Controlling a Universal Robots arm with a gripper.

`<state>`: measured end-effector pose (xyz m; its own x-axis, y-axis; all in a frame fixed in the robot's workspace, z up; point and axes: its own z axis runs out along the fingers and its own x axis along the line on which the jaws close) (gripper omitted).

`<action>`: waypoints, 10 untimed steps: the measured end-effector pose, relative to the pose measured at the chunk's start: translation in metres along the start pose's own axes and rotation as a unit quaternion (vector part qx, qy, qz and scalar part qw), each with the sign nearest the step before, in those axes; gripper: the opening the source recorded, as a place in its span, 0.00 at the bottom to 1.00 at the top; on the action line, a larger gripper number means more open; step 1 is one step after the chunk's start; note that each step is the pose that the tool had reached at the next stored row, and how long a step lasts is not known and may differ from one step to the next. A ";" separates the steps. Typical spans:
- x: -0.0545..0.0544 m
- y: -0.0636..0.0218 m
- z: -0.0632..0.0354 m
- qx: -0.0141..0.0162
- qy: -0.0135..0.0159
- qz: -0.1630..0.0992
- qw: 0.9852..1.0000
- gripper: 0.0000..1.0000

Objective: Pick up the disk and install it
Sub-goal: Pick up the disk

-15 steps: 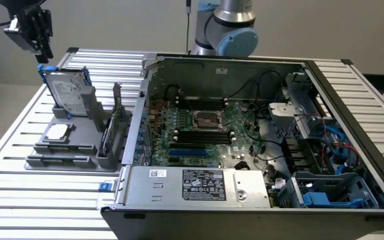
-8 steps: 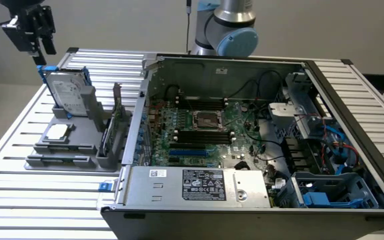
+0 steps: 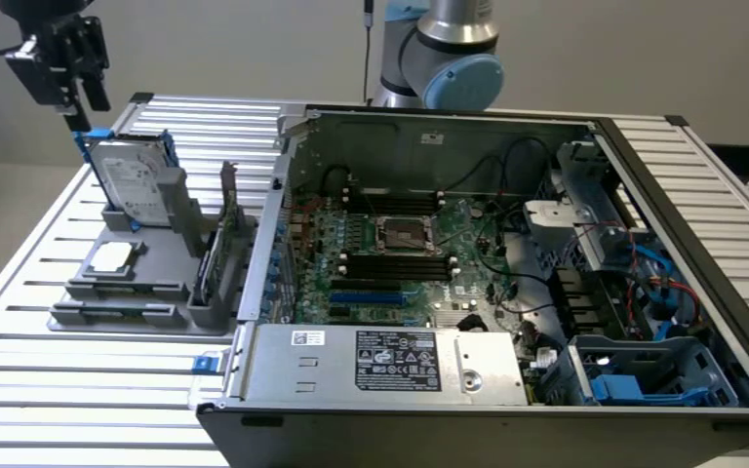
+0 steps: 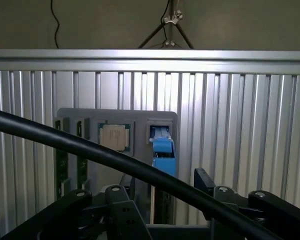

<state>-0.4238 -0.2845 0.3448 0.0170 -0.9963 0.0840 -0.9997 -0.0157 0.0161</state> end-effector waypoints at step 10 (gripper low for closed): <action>-0.001 -0.0003 0.0177 0.001 0.002 -0.010 1.000 0.60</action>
<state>-0.4238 -0.2850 0.3270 0.0374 -0.9954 0.0879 -0.9992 -0.0361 0.0162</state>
